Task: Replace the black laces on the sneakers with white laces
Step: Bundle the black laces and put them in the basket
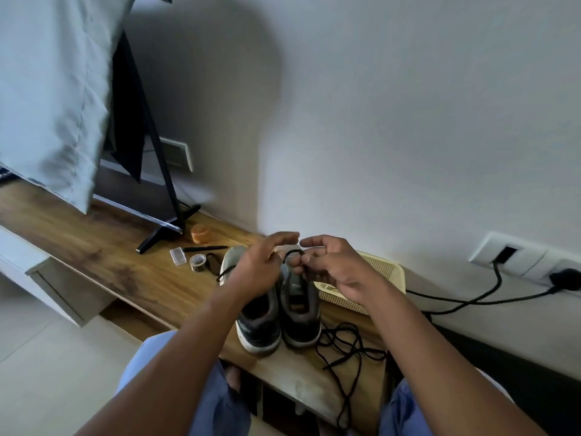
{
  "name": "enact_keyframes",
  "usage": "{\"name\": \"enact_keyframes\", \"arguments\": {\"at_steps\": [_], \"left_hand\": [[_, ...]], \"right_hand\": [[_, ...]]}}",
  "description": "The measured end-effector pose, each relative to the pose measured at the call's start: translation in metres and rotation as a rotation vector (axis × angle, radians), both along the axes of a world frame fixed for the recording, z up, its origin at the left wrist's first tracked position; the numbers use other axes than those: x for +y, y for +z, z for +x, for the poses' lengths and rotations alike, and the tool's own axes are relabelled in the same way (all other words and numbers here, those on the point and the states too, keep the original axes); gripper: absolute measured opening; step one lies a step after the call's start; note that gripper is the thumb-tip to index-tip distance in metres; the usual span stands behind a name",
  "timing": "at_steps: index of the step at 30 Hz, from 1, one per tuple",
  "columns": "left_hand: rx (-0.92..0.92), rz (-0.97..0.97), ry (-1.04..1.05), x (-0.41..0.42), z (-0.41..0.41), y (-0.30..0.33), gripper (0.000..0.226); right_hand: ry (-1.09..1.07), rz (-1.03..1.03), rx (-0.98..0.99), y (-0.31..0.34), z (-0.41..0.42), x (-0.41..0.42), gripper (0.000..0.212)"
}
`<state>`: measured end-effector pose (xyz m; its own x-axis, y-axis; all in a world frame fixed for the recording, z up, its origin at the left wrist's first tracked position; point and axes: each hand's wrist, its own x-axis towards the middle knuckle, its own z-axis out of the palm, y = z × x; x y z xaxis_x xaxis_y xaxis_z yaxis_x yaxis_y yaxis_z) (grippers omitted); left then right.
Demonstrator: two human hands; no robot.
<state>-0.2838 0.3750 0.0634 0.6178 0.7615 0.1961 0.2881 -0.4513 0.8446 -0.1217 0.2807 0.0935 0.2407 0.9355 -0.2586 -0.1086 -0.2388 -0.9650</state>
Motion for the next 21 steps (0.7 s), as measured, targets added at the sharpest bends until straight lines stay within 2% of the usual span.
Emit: {"name": "enact_keyframes", "arguments": {"at_steps": [4, 6, 10, 12, 15, 21], "left_hand": [[-0.001, 0.028, -0.122, -0.015, 0.004, 0.003, 0.028], [-0.023, 0.059, -0.077, -0.022, 0.004, 0.002, 0.024], [-0.09, 0.105, 0.025, -0.034, 0.004, 0.001, 0.029], [-0.12, 0.152, -0.018, -0.04, 0.008, 0.003, 0.031], [-0.173, 0.184, -0.095, -0.043, 0.015, 0.005, 0.03], [-0.212, 0.136, -0.178, -0.036, 0.027, -0.001, 0.036]], "right_hand": [[0.049, 0.035, 0.044, 0.01, 0.007, -0.024, 0.03], [0.061, 0.038, 0.051, 0.012, 0.01, -0.035, 0.031], [0.119, -0.034, -0.007, 0.007, 0.019, -0.057, 0.027], [0.184, -0.083, 0.0, 0.005, 0.024, -0.063, 0.026], [0.272, -0.122, -0.003, 0.003, 0.027, -0.063, 0.048], [0.341, -0.066, 0.148, 0.0, 0.034, -0.052, 0.049]]}}
